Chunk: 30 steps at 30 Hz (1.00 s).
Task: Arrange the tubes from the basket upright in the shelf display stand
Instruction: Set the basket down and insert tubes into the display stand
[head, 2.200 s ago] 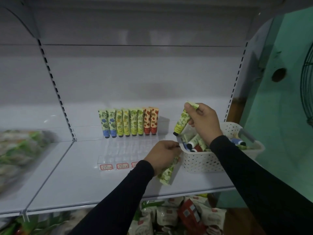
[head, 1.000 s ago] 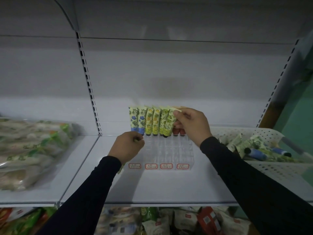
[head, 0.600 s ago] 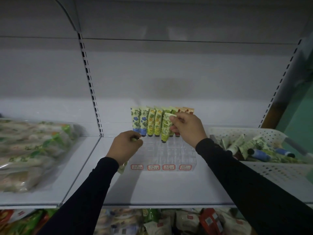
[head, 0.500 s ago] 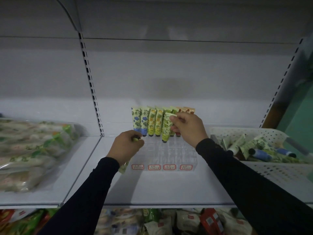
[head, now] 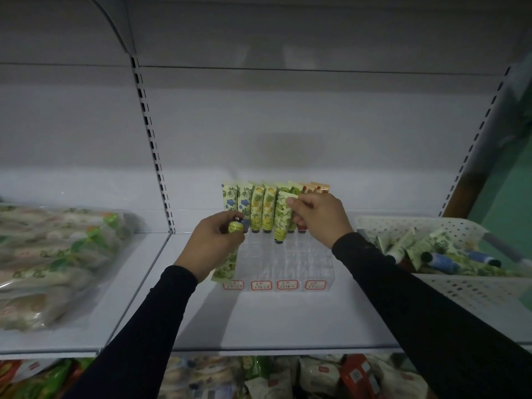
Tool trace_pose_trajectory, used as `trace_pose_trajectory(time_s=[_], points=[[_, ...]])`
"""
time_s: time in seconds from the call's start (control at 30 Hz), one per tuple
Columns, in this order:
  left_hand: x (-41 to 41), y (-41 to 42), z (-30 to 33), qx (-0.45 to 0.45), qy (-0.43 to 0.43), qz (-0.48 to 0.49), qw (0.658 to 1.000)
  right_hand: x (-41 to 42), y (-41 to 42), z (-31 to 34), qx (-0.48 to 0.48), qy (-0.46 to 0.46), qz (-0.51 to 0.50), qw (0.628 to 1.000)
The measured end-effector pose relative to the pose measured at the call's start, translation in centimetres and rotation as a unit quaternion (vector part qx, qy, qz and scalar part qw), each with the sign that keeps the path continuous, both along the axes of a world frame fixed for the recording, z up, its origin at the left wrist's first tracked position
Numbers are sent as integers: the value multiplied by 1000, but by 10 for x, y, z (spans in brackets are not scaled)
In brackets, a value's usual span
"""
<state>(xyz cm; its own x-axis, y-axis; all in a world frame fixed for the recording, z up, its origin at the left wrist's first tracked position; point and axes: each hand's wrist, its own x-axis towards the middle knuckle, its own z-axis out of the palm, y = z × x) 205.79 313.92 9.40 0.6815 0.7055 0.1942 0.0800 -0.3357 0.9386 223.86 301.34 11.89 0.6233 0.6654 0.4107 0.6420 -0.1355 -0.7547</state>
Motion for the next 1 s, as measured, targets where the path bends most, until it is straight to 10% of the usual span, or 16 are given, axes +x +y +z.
trace_pose_trajectory(time_s=[1.0], points=[[0, -3, -10, -51, -84, -18, 995, 2, 1, 3, -41, -71, 13, 997]])
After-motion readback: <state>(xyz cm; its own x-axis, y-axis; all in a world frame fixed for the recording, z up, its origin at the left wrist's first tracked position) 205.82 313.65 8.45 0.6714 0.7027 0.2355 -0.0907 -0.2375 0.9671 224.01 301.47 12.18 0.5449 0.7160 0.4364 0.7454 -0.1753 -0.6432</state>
